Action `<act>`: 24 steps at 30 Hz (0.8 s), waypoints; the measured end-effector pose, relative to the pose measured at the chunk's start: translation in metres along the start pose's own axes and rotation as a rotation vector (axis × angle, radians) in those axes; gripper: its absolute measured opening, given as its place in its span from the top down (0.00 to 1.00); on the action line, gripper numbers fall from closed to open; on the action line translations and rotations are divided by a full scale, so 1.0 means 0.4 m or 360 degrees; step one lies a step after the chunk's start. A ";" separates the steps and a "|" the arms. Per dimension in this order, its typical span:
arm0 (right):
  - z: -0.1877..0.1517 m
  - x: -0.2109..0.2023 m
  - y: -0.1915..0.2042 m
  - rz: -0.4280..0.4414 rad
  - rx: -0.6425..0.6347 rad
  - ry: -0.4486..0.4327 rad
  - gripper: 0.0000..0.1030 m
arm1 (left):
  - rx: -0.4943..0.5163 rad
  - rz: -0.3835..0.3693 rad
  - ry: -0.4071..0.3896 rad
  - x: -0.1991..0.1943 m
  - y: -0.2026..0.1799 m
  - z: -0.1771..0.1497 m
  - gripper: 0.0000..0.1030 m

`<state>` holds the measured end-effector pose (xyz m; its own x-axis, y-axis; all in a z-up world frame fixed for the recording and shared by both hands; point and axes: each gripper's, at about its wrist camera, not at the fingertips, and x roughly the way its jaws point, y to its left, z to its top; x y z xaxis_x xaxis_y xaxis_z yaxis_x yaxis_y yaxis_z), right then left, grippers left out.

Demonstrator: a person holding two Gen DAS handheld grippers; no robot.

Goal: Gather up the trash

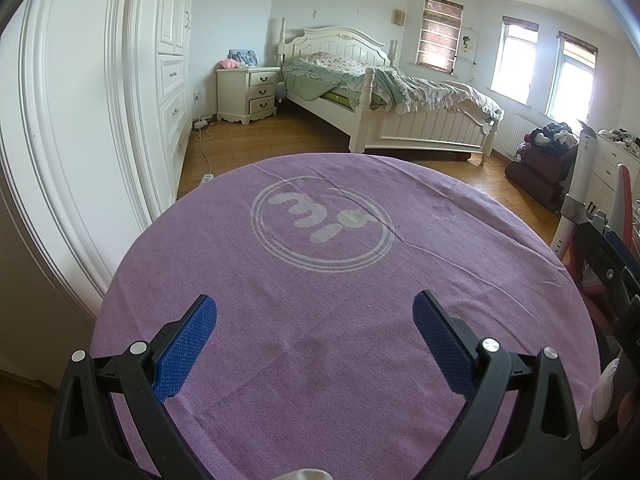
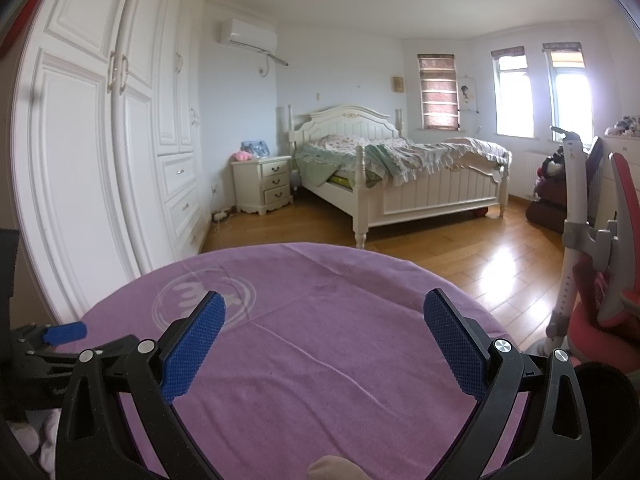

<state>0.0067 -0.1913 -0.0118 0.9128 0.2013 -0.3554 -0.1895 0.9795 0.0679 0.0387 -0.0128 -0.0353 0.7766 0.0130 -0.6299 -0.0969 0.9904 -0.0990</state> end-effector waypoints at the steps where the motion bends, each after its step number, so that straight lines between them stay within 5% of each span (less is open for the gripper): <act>1: 0.000 0.000 0.000 0.0000 -0.0001 0.0000 0.05 | 0.0000 0.0000 0.0001 0.000 -0.001 0.000 0.05; 24: 0.006 0.006 0.012 -0.0015 0.0013 -0.0004 0.05 | 0.0004 0.0002 -0.0002 -0.001 -0.006 -0.002 0.05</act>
<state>0.0087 -0.1861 -0.0099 0.9155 0.1922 -0.3535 -0.1782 0.9813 0.0722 0.0380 -0.0152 -0.0353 0.7772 0.0145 -0.6291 -0.0964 0.9907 -0.0963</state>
